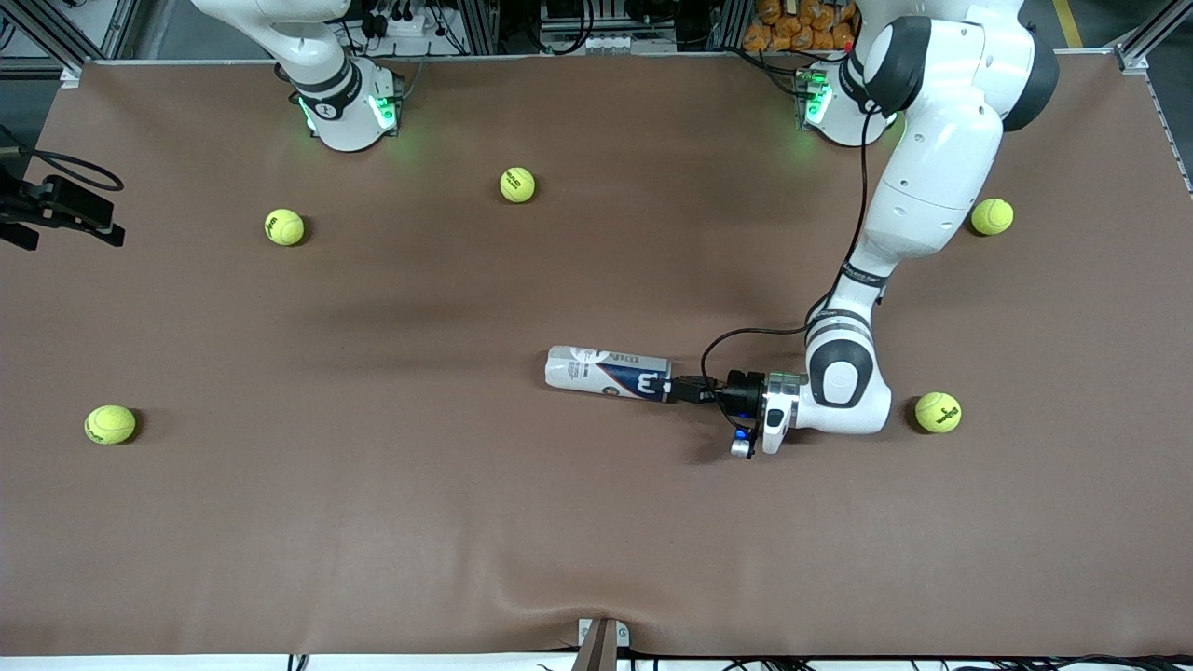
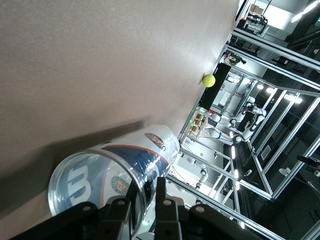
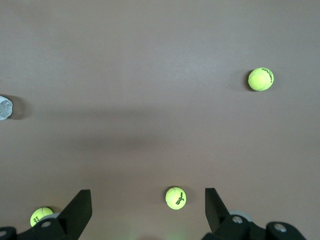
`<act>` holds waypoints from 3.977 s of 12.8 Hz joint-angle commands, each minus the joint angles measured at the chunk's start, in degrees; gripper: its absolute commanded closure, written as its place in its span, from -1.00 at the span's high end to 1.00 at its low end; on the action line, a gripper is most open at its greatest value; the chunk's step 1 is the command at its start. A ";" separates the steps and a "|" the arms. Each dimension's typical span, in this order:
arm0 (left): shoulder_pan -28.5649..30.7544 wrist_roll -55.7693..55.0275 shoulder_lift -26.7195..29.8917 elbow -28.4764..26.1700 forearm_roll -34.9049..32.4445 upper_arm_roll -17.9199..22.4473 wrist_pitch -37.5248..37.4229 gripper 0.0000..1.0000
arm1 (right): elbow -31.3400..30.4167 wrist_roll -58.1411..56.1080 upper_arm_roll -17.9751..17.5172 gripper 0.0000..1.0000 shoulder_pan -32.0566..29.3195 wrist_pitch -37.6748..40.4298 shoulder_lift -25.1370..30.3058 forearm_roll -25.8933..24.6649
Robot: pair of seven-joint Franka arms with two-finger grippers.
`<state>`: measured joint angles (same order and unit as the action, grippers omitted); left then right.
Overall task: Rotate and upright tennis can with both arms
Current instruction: 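Grasp the can's bottom end with the left gripper, then lift and rotate the can upright with the left gripper, then lower the upright can onto the table and open the left gripper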
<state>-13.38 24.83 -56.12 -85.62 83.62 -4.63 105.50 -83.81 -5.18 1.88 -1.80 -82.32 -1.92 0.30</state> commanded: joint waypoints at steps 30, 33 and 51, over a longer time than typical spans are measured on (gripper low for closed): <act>-40.64 -70.45 16.84 16.71 -80.55 12.86 11.83 -1.00 | -0.39 -0.19 6.47 1.00 4.35 2.16 1.48 1.11; -45.06 -70.36 13.16 19.78 -80.55 16.58 12.62 -1.00 | -0.39 0.34 6.64 1.00 4.17 1.90 1.56 1.29; -42.54 -66.33 25.42 18.66 -80.11 19.31 6.67 1.00 | 0.84 7.81 -1.53 1.00 -1.28 1.28 1.21 0.32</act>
<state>-58.60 -43.63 -37.25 -64.70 4.37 14.58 116.21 -82.87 1.71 0.97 -3.12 -81.50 -1.58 0.75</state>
